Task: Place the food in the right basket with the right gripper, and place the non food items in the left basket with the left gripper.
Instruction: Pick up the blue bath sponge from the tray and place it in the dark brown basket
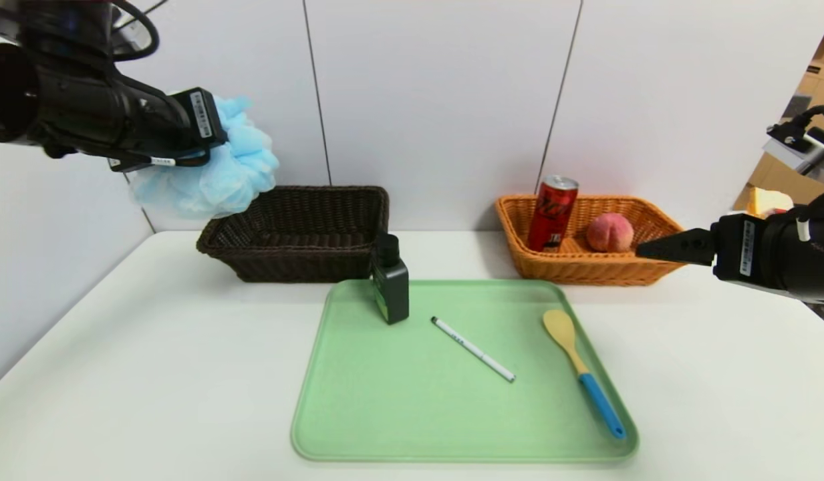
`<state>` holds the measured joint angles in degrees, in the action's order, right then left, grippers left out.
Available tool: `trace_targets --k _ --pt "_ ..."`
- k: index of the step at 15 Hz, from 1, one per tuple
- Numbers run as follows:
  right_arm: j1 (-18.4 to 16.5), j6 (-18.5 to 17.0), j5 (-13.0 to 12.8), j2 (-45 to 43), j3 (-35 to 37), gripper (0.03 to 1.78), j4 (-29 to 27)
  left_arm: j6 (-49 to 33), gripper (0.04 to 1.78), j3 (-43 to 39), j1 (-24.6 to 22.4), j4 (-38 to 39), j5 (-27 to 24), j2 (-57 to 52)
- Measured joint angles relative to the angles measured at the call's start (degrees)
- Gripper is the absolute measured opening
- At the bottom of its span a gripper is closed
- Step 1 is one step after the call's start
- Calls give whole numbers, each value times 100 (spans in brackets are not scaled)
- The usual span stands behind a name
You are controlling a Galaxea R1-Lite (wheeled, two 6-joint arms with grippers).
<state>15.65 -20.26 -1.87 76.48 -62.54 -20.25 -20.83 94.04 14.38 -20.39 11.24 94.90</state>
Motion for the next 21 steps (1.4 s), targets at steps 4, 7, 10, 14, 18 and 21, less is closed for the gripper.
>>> trace_targets --k 4,7,10,14,18,21 --pt "5 -10 0 -24 66 169 16 155 54 22 -310 1025 -11 877" --pt "7 -10 0 -16 127 169 16 141 54 80 -417 1239 -24 1449" --pt "5 -35 2 -16 223 169 13 152 54 128 -521 1543 -44 1854" --pt "5 -40 5 -20 308 169 16 152 54 439 -529 1582 -91 2271" --pt "5 -46 0 -22 322 169 13 138 72 535 -521 1585 -341 2439" --pt "5 -46 2 -22 336 169 16 111 104 527 -529 1577 -328 2472"
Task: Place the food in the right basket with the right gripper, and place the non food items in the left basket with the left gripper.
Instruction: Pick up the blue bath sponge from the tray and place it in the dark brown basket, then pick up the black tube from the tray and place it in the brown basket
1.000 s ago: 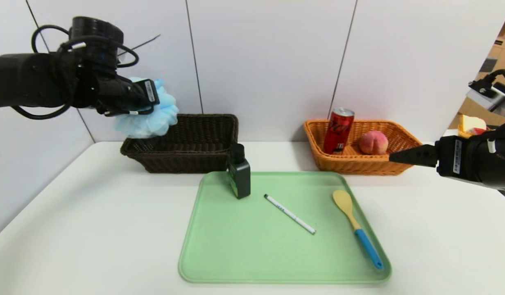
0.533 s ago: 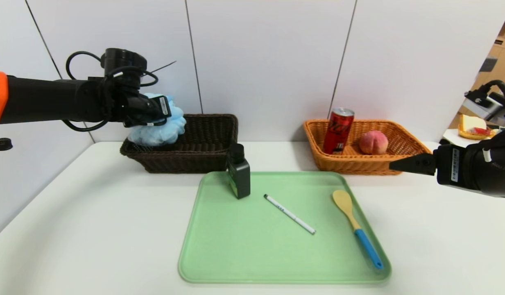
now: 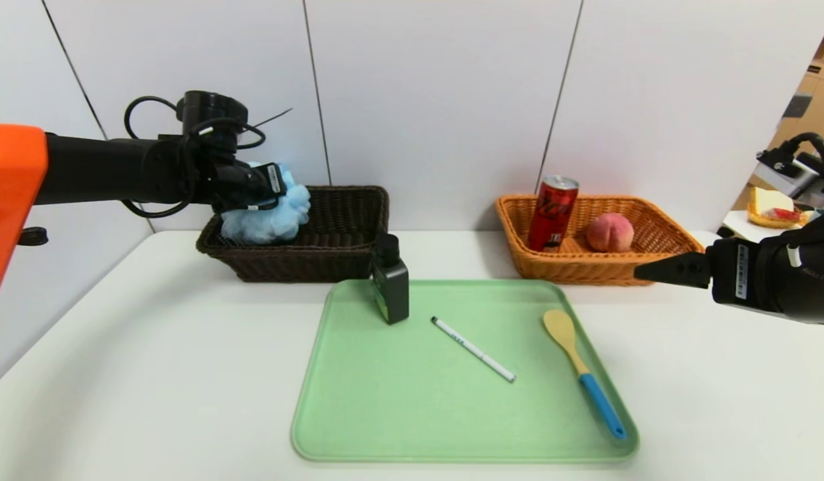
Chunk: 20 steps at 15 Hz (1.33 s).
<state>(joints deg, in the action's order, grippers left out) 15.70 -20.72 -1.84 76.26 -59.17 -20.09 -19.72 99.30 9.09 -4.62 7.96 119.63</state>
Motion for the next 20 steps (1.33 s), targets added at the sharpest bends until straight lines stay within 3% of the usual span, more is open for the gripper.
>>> trace_targets --k 5,11,13,17,20 --pt "9 2 6 13 52 169 6 38 136 -13 0 -6 16 2" --pt "9 6 11 20 79 169 4 5 154 -85 143 -205 199 -430" --pt "9 9 27 30 127 169 6 -87 158 -176 571 -670 835 -869" --pt "11 28 28 132 236 169 273 -635 163 -892 1860 -1092 2225 -1687" --pt "76 52 6 199 424 170 669 -761 165 -1477 2575 -1100 2684 -2111"
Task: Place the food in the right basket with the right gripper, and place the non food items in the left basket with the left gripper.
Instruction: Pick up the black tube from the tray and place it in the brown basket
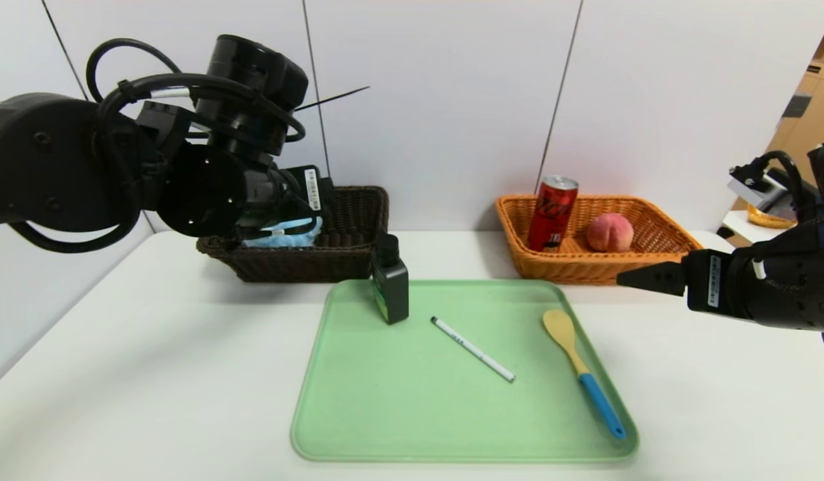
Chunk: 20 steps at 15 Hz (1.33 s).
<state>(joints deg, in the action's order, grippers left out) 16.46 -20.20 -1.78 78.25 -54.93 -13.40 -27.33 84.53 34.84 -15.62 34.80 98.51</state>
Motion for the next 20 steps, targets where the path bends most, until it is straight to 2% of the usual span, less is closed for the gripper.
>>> trace_targets --k 3,7,11,15,20 --pt "44 0 -4 28 88 170 15 -375 167 -182 667 -17 678 -149" --pt "82 -2 -11 38 132 170 17 -519 167 -341 1253 -28 1373 7" --pt "84 -2 -23 30 293 170 23 -905 169 -589 1948 -28 1775 206" --pt "115 -5 -23 28 391 170 21 -1387 169 -625 2302 -21 2007 482" --pt "160 0 -43 30 433 170 23 -1773 169 -722 2770 -32 2533 912"
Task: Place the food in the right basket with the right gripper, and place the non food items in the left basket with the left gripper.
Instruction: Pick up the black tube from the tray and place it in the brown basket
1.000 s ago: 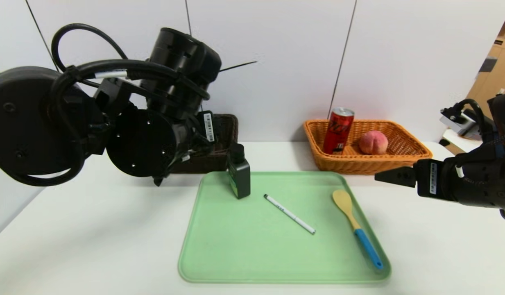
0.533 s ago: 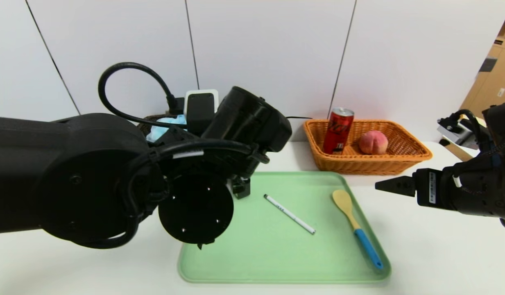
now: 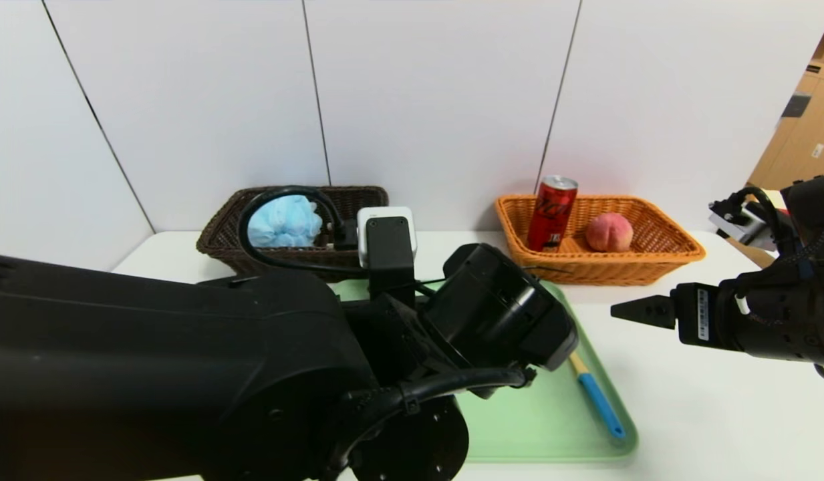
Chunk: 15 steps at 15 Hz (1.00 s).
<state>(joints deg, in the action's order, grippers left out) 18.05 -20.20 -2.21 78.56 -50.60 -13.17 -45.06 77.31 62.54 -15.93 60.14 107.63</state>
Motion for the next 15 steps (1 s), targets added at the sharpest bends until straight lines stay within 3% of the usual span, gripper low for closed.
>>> trace_targets --k 6,15 --pt "24 -2 1 -4 30 170 0 -391 169 79 48 23 1075 791" --pt "63 -16 -2 -17 116 170 0 -813 169 614 35 23 1145 1480"
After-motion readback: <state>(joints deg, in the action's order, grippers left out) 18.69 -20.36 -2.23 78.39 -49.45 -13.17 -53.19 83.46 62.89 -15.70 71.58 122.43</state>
